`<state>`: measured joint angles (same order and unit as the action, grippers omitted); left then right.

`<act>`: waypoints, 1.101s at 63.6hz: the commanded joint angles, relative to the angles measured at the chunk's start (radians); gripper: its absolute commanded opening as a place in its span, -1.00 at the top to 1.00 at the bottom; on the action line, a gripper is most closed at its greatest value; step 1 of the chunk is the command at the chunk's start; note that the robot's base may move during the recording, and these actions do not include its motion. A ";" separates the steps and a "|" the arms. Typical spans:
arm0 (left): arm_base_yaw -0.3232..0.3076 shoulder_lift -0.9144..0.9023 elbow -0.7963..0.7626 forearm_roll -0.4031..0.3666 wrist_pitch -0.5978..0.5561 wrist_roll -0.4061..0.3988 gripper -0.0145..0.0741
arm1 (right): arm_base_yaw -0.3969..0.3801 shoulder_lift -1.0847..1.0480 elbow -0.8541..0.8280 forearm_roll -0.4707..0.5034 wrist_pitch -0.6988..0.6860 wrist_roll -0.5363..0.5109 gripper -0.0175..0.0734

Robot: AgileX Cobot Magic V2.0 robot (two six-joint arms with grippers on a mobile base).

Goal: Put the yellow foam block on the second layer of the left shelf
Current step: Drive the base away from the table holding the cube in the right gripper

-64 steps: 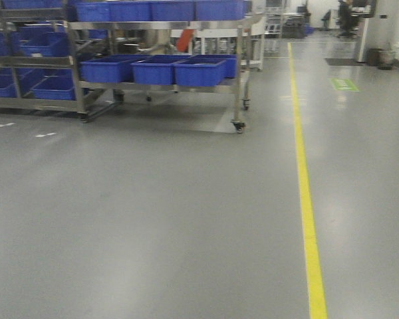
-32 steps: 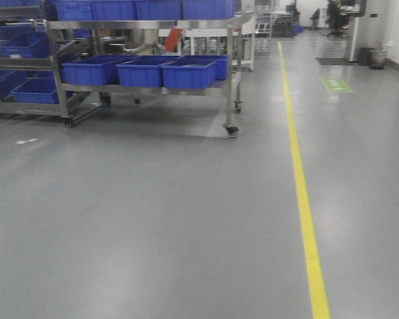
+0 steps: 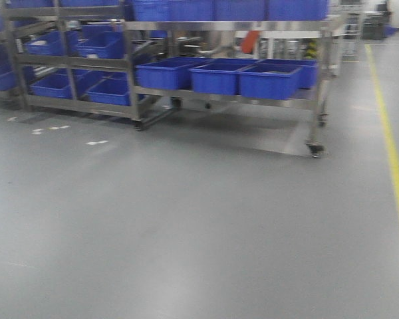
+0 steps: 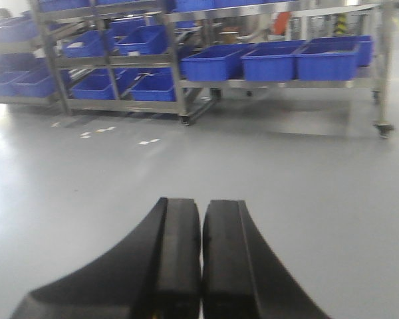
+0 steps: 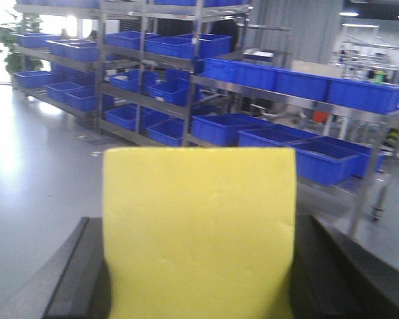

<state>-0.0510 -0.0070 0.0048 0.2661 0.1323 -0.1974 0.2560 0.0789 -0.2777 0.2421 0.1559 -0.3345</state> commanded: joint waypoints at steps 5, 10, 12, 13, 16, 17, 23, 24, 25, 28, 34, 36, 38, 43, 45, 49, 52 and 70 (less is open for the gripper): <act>-0.007 -0.014 0.026 0.000 -0.086 -0.004 0.36 | -0.005 0.017 -0.030 0.008 -0.093 0.000 -0.09; -0.007 -0.014 0.026 0.000 -0.086 -0.004 0.36 | -0.005 0.017 -0.030 0.008 -0.093 0.000 -0.09; -0.007 -0.014 0.026 0.000 -0.086 -0.004 0.36 | -0.005 0.017 -0.030 0.008 -0.093 0.000 -0.09; -0.007 -0.014 0.026 0.000 -0.086 -0.004 0.36 | -0.005 0.017 -0.030 0.008 -0.093 0.000 -0.09; -0.007 -0.014 0.026 0.000 -0.086 -0.004 0.36 | -0.005 0.017 -0.030 0.008 -0.093 0.000 -0.09; -0.007 -0.014 0.026 0.000 -0.086 -0.004 0.36 | -0.005 0.017 -0.030 0.008 -0.093 0.000 -0.09; -0.007 -0.014 0.026 0.000 -0.086 -0.004 0.36 | -0.005 0.017 -0.030 0.008 -0.093 0.000 -0.09; -0.007 -0.014 0.026 0.000 -0.086 -0.004 0.36 | -0.005 0.017 -0.030 0.008 -0.093 0.000 -0.09; -0.007 -0.014 0.026 0.000 -0.086 -0.004 0.36 | -0.005 0.017 -0.030 0.008 -0.093 0.000 -0.09; -0.007 -0.014 0.026 0.000 -0.086 -0.004 0.36 | -0.005 0.017 -0.030 0.008 -0.093 0.000 -0.09; -0.007 -0.014 0.026 0.000 -0.086 -0.004 0.36 | -0.005 0.017 -0.030 0.008 -0.093 0.000 -0.09; -0.007 -0.014 0.026 0.000 -0.086 -0.004 0.36 | -0.005 0.017 -0.030 0.008 -0.093 0.000 -0.09; -0.007 -0.014 0.026 0.000 -0.086 -0.004 0.36 | -0.005 0.017 -0.030 0.008 -0.093 0.000 -0.09; -0.007 -0.014 0.026 0.000 -0.086 -0.004 0.36 | -0.005 0.017 -0.030 0.008 -0.093 0.000 -0.09; -0.007 -0.014 0.026 0.000 -0.086 -0.004 0.36 | -0.005 0.017 -0.030 0.008 -0.093 0.000 -0.09; -0.007 -0.014 0.026 0.000 -0.086 -0.004 0.36 | -0.005 0.017 -0.030 0.008 -0.093 0.000 -0.09; -0.007 -0.014 0.026 0.000 -0.086 -0.004 0.36 | -0.005 0.017 -0.030 0.008 -0.093 0.000 -0.09; -0.007 -0.014 0.026 0.000 -0.086 -0.004 0.36 | -0.005 0.017 -0.030 0.008 -0.093 0.000 -0.09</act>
<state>-0.0510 -0.0070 0.0048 0.2661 0.1323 -0.1974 0.2560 0.0789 -0.2777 0.2421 0.1559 -0.3345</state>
